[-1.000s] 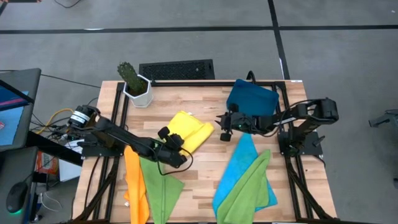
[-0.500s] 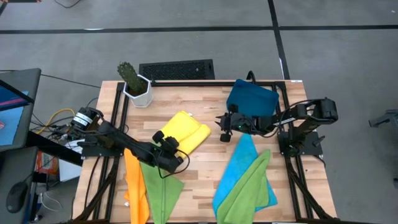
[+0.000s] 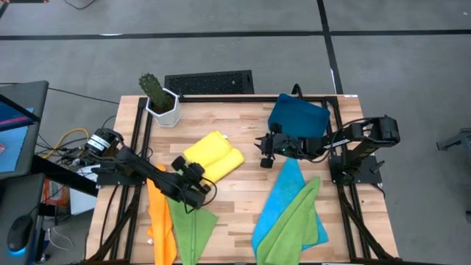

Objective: Fold microfiber towels
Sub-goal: Fold the yellow microfiber cloth

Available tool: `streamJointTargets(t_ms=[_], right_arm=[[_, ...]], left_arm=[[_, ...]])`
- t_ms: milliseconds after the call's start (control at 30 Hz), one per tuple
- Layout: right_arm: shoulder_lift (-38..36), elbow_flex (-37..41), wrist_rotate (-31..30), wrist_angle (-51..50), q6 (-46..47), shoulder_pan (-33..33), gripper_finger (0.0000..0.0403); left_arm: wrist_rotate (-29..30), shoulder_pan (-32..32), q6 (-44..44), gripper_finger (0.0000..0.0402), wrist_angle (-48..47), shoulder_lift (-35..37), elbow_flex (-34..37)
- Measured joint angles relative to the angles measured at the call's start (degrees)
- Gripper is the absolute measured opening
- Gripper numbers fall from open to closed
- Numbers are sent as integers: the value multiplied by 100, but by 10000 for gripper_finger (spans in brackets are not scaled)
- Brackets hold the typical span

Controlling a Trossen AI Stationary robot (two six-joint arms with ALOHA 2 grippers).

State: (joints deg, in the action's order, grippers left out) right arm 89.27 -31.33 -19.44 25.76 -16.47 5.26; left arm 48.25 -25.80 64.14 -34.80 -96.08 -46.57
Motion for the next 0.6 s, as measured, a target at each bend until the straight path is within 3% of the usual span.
streamJointTargets(t_ms=[167, 600], right_arm=[[2, 0, 0, 28, 0, 0, 122], [4, -2, 13, 44, 2, 0, 122]], left_arm=[[0, -22, 239, 0, -365, -1, 0], [-165, -19, 382, 0, -286, -312, 115]])
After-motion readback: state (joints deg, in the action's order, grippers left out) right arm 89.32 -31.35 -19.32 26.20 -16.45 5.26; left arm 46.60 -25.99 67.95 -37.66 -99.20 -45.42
